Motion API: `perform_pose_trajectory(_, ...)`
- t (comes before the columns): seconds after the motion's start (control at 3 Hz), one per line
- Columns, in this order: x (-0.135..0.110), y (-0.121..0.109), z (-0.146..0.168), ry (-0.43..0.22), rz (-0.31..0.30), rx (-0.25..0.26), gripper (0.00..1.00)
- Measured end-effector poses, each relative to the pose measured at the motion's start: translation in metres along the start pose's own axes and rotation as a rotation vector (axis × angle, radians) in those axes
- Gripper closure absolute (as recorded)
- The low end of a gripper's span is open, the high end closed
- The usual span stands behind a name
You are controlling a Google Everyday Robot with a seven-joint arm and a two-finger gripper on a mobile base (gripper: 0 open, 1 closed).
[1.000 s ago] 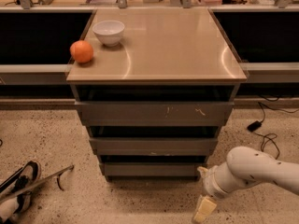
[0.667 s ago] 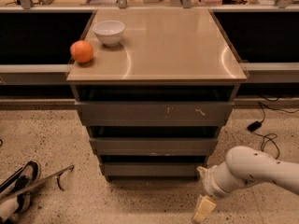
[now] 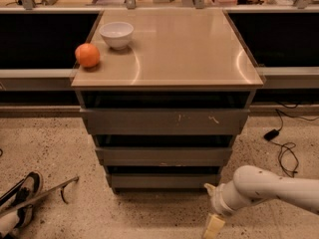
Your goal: Open bottom drawer
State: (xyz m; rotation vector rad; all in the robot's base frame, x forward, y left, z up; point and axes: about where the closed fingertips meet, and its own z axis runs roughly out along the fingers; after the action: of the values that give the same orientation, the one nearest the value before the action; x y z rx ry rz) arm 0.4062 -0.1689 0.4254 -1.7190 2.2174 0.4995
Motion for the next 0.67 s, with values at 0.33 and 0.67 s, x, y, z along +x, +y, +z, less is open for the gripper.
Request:
perform_pose_trajectory(0.33,0.009,-0.036,0.036,-0.018,-0.076,0.088,0.00)
perform_pose_trajectory(0.67,0.016,-0.056,0.057,0.000,-0.125,0.183,0.00)
